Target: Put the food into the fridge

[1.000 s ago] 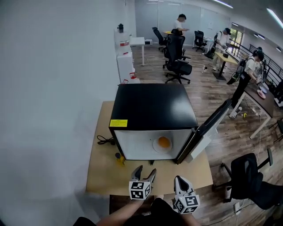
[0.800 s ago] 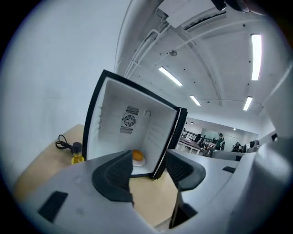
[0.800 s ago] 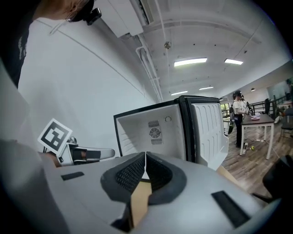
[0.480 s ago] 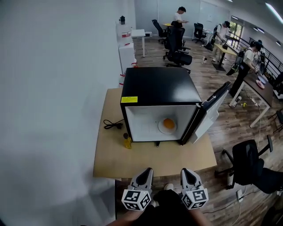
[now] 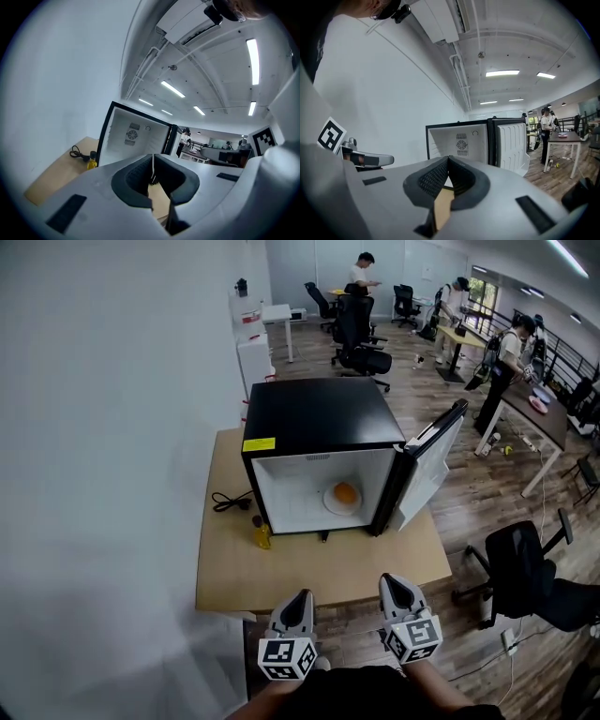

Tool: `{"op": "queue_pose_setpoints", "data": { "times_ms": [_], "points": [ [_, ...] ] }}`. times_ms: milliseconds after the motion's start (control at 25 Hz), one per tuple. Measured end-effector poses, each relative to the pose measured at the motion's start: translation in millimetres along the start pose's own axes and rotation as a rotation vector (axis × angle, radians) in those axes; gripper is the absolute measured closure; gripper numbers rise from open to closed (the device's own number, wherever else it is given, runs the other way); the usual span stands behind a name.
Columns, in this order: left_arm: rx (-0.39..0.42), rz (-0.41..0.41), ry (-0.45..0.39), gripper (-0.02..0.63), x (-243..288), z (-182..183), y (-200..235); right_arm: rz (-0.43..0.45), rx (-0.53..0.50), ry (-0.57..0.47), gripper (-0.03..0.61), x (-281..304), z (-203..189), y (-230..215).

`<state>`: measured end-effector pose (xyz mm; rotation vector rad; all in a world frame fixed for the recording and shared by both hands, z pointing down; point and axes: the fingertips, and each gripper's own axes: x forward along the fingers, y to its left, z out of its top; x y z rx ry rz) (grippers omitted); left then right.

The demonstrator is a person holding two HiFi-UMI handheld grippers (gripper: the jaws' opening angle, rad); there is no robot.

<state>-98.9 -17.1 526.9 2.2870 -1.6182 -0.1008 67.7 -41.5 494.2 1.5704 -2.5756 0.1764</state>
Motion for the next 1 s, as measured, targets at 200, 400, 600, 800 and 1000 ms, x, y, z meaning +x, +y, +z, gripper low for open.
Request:
{"op": "queue_pose_setpoints", "data": {
  "times_ms": [200,400,600,800,1000],
  "points": [
    [0.086,0.022,-0.038,0.591,5.4,22.6,-13.9,0.011,-0.025,-0.028,0.518,-5.5,17.5,-12.4],
    [0.099,0.048,-0.053,0.591,-1.9,30.6,-24.2,0.015,-0.035,-0.040,0.518,-17.4,23.9,-19.6],
    [0.104,0.085,-0.039,0.591,-13.7,25.3,-26.5,0.031,-0.034,-0.016,0.518,-25.0,14.8,-17.5],
    [0.097,0.105,-0.042,0.591,-25.2,23.3,-36.5,0.059,-0.028,-0.029,0.518,-38.5,12.5,-12.4],
    [0.091,0.099,-0.051,0.591,-37.4,20.7,-47.3,0.075,-0.036,-0.061,0.518,-54.0,14.4,-8.0]
  ]
}}
